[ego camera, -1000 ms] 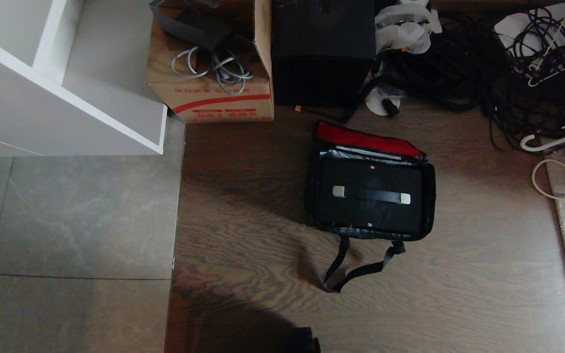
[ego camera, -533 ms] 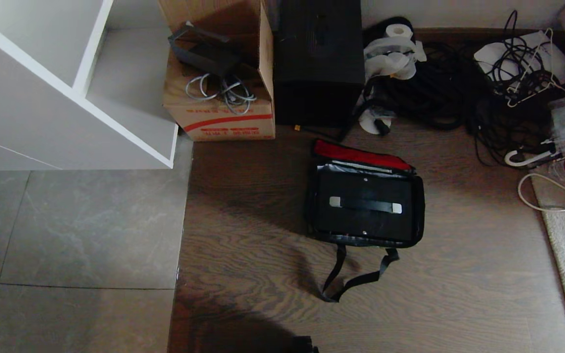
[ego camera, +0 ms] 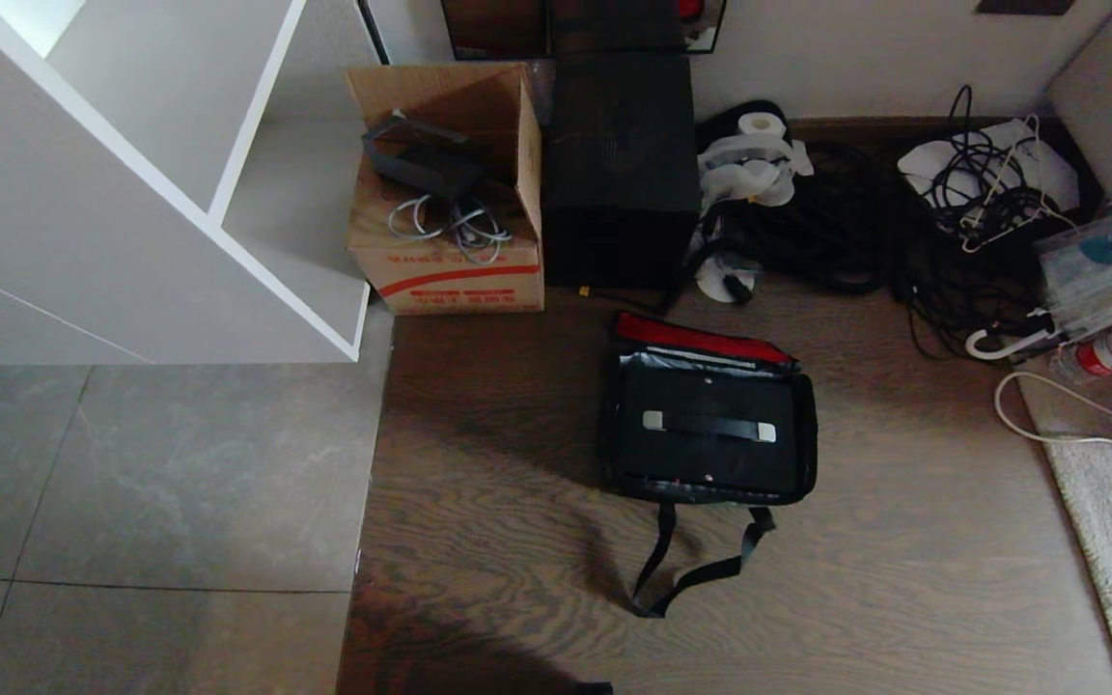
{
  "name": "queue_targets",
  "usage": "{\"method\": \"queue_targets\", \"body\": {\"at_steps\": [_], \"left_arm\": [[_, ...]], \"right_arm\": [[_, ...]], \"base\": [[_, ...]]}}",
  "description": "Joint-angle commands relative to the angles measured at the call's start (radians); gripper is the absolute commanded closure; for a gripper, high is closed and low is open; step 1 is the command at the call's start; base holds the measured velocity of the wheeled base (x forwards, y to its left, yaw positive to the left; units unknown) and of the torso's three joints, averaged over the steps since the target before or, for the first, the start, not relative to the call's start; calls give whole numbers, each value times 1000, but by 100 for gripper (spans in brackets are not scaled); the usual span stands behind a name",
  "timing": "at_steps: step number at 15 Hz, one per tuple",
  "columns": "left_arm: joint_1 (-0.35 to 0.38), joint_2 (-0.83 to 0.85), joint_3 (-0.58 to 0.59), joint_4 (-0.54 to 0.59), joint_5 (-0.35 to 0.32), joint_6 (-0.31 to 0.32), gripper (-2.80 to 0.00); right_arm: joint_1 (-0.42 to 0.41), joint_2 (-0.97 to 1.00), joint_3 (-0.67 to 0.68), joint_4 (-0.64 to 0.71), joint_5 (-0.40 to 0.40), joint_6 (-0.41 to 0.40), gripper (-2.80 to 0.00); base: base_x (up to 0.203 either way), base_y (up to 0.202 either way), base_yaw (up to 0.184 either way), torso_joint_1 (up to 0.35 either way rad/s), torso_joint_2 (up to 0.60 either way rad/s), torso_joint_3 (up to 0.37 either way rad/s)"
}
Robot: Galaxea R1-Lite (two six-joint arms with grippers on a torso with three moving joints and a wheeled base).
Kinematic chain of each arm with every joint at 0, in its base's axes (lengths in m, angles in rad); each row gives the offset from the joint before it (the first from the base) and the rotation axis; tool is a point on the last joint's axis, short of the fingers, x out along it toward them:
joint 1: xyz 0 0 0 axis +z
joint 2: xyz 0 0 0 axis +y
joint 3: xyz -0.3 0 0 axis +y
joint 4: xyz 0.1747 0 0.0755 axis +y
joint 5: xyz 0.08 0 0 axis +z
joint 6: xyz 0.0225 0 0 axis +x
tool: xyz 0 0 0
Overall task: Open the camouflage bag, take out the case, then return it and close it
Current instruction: Grip the handle
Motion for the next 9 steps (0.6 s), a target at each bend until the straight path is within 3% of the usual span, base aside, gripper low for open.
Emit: {"method": "queue_targets", "body": {"at_steps": [1,9], "left_arm": [[0,0,11,-1,1,2,0],[0,2,11,-1,1,3,0]], "right_arm": [[0,2,0,-1,0,0,0],[0,2,0,-1,0,0,0]], "base": [[0,0,0,2,5,85],[0,0,0,0,0,10]]}}
